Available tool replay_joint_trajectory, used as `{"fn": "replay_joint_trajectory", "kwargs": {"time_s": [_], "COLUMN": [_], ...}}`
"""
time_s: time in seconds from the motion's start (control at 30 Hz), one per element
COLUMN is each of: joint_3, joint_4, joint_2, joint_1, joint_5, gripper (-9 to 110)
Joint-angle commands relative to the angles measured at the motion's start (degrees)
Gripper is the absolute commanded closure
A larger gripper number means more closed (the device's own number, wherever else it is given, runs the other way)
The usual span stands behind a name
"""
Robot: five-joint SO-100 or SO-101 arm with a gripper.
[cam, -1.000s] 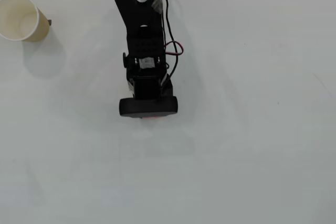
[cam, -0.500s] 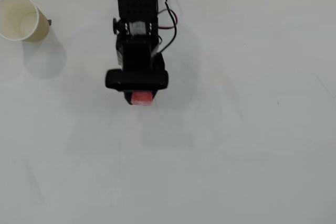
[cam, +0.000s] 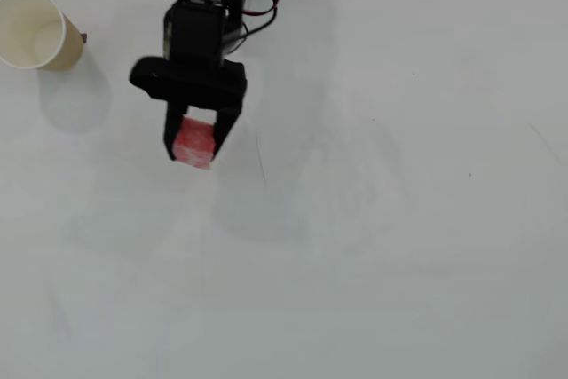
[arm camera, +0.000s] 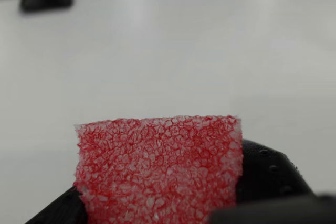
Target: Pick up the cube and drop it in the cup.
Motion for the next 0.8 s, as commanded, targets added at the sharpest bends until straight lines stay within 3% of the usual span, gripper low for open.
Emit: {"fn": "replay_joint_trajectory", "kwargs": {"time_s": [0.0, 0.77], "joint_3": [-0.9, 4.6], "joint_4": [0.7, 4.0], "joint_2": [9.1, 23.2], "joint_1": [4.4, 27.5], "joint_5": [-0.4, -0.4], "gripper": [100, 102]}}
